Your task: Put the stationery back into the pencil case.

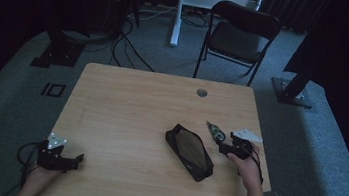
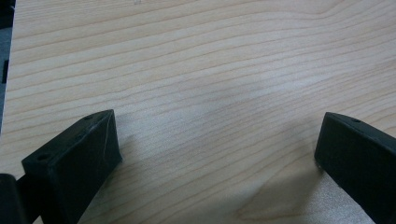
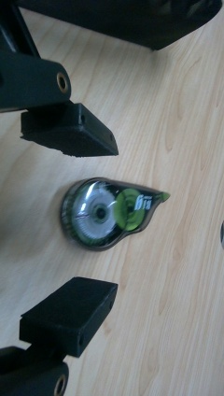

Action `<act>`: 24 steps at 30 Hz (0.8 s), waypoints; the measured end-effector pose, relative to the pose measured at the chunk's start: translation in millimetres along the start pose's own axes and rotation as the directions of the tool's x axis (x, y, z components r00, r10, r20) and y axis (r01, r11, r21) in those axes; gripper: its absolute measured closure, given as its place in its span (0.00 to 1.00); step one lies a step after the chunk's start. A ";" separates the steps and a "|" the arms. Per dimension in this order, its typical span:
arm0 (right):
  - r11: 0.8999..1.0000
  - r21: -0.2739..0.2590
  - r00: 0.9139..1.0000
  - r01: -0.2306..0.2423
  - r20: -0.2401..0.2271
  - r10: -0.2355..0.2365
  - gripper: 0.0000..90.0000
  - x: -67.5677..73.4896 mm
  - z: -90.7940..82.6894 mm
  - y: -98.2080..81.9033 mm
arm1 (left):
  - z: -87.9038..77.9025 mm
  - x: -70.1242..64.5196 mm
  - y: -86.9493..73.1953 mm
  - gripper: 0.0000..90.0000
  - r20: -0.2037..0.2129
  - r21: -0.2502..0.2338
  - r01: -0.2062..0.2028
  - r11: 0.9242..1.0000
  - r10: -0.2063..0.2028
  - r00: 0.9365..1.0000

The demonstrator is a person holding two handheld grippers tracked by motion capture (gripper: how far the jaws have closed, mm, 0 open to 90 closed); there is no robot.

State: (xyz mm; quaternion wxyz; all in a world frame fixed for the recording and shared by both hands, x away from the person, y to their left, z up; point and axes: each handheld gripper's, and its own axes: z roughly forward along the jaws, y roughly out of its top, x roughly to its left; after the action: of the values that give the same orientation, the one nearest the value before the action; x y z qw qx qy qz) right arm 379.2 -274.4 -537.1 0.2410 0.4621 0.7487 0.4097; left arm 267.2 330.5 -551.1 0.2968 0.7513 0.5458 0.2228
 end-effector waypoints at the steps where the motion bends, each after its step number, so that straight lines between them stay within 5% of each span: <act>1: 1.000 0.007 1.000 0.002 -0.010 -0.002 0.28 -0.4 2.5 1.5 | 0.0 0.0 0.0 0.00 0.000 0.000 0.000 1.000 0.000 1.000; 8: 0.998 0.037 0.998 0.049 -0.030 -0.048 0.27 -1.9 22.4 12.8 | 0.0 0.0 0.0 0.00 0.000 0.000 0.000 1.000 0.000 1.000; 24: 0.992 0.110 0.997 0.065 -0.043 -0.061 0.32 -9.6 52.8 20.9 | 0.0 0.0 0.0 0.00 0.000 0.000 0.000 1.000 0.000 1.000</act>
State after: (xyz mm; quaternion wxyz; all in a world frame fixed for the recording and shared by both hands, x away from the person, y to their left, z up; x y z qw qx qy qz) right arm 433.0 -257.3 -548.7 0.2130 0.4429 0.7890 0.3687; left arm 267.2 330.5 -551.1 0.2967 0.7513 0.5457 0.2228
